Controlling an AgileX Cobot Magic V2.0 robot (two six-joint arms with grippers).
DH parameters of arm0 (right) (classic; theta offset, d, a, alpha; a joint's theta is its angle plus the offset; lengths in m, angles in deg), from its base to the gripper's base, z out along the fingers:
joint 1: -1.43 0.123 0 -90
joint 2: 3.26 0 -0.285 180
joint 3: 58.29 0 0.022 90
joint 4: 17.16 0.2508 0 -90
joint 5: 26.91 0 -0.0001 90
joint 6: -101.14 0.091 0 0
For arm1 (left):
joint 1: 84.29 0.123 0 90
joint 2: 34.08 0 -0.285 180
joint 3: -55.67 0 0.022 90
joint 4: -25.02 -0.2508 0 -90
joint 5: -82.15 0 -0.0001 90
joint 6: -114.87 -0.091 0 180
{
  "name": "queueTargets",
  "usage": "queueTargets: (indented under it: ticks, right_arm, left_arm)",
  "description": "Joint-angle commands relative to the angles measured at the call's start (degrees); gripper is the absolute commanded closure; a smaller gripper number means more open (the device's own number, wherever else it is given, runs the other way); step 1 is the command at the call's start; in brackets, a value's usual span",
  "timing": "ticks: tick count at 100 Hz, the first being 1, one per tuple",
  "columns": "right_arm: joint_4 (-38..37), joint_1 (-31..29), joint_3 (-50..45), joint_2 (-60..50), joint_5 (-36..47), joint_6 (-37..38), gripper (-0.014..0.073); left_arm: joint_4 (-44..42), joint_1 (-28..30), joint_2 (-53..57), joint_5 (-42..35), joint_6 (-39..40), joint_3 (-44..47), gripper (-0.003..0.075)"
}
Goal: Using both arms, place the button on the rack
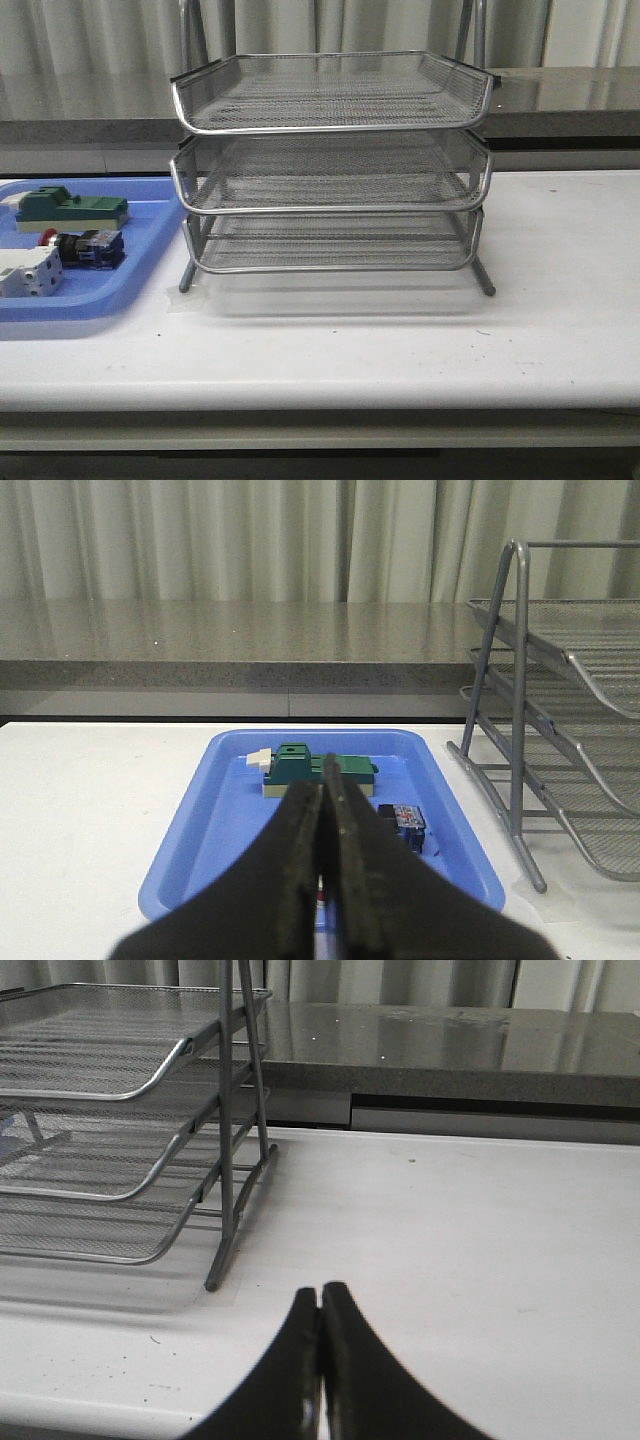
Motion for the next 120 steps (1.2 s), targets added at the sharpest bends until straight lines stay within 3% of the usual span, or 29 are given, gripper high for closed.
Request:
queueTargets:
  ticks: [1, 55, 94, 120]
  right_arm:
    - [-0.3, -0.2, 1.0, -0.9, 4.7, -0.1, 0.0654]
    - [-0.3, -0.2, 1.0, -0.9, 4.8, -0.1, 0.0654]
    - [0.0, -0.2, 1.7, -0.9, 13.9, -0.1, 0.0654]
    - [1.3, -0.2, 11.8, 0.1, -0.9, -0.1, 0.0654]
  left_arm:
    - [0.5, 0.1, 1.7, -4.0, 0.6, 2.3, 0.074]
    - [0.5, 0.1, 1.7, -4.0, 0.6, 2.3, 0.074]
    - [0.5, 0.1, 1.7, -4.0, 0.6, 2.3, 0.074]
    - [0.5, 0.1, 1.7, -4.0, 0.6, 2.3, 0.074]
